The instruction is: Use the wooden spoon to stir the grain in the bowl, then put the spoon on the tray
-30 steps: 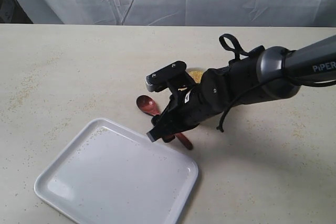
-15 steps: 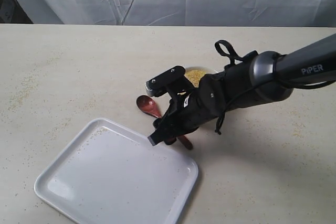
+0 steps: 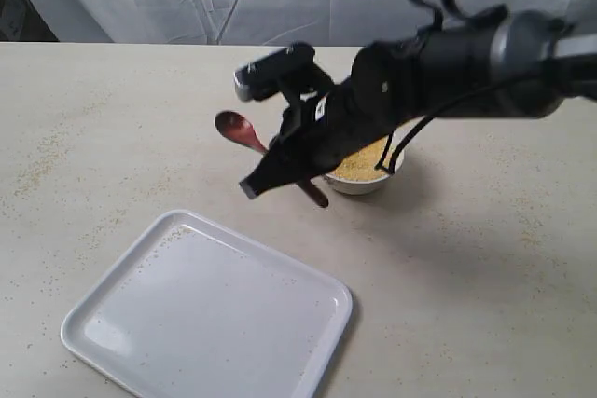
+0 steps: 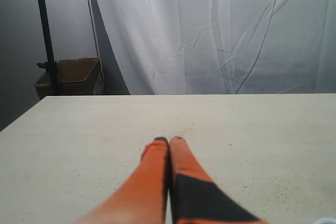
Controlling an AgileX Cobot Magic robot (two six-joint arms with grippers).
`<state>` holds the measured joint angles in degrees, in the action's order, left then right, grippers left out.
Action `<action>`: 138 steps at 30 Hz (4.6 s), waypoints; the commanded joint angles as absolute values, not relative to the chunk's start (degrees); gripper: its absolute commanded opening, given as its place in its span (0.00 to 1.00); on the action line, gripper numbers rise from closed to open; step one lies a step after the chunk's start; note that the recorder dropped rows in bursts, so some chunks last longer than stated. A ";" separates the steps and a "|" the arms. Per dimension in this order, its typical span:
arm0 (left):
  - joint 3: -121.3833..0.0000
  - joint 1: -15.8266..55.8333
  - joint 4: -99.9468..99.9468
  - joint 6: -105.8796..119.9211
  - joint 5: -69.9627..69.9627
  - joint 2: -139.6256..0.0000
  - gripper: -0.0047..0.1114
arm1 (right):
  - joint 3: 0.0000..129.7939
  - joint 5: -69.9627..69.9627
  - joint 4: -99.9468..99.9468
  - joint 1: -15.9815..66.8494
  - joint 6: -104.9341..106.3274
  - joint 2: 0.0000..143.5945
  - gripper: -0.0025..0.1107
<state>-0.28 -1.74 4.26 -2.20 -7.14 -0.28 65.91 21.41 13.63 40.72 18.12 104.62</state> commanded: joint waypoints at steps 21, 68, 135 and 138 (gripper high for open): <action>0.00 -1.48 4.13 -2.35 -7.22 0.00 0.04 | 72.23 59.58 -46.38 40.72 -4.45 108.88 0.02; 0.00 -1.48 4.13 -2.35 -7.22 0.00 0.04 | 72.23 66.09 -51.13 45.69 -3.00 107.13 0.02; 0.00 -1.48 4.13 -2.35 -7.22 0.00 0.04 | 72.33 63.81 -56.10 47.35 1.95 107.74 0.02; 0.00 -1.48 4.13 -2.45 -7.22 0.00 0.04 | 72.33 62.56 -56.48 47.07 1.95 110.18 0.02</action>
<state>-0.28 -1.74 4.26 -2.20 -7.14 -0.28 72.16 63.34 -55.23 47.51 1.86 108.75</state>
